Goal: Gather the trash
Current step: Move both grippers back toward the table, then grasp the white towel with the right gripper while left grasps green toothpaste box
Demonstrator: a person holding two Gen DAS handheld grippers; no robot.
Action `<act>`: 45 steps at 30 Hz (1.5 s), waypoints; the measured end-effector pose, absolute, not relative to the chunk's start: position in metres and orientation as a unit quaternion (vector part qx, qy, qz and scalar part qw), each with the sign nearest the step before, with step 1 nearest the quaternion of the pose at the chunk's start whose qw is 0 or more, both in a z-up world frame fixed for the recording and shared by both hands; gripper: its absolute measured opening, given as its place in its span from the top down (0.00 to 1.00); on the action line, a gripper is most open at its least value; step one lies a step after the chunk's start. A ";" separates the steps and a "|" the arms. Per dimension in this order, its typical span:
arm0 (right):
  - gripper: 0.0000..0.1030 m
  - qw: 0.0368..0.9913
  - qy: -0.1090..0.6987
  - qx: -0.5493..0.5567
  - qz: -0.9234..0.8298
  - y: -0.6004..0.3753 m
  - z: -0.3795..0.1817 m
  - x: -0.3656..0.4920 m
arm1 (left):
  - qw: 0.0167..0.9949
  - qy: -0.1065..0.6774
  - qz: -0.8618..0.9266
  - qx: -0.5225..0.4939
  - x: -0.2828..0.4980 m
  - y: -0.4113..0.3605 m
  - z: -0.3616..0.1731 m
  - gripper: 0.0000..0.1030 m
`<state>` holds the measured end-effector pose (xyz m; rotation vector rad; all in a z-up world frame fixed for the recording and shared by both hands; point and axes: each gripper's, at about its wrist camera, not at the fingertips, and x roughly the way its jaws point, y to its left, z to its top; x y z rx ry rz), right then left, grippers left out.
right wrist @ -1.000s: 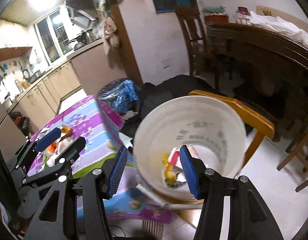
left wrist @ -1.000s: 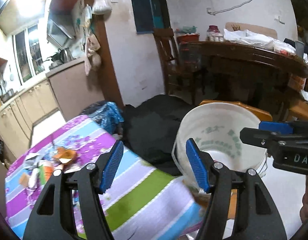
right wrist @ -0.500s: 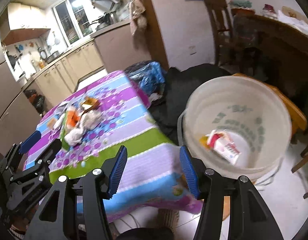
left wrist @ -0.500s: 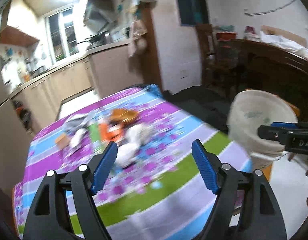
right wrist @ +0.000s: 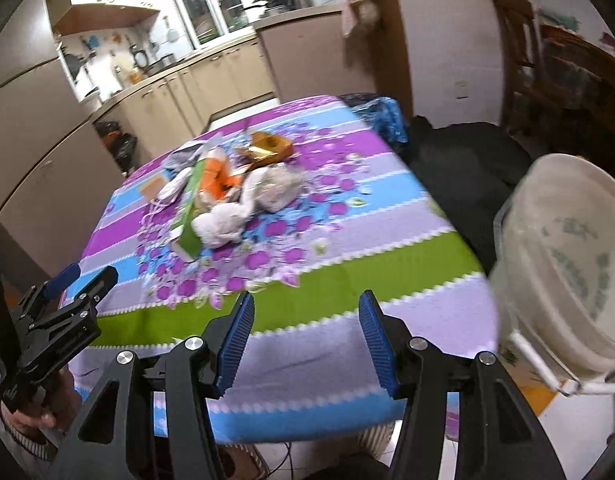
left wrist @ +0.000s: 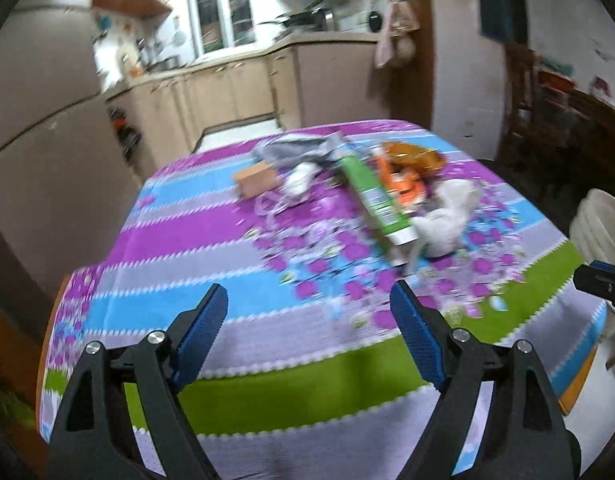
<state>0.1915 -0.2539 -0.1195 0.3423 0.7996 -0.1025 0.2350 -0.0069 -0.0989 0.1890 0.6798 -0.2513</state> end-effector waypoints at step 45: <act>0.71 0.892 0.353 0.281 -0.015 -0.279 -0.159 0.220 | 0.877 0.417 -0.218 0.097 0.343 -0.093 -0.135 0.46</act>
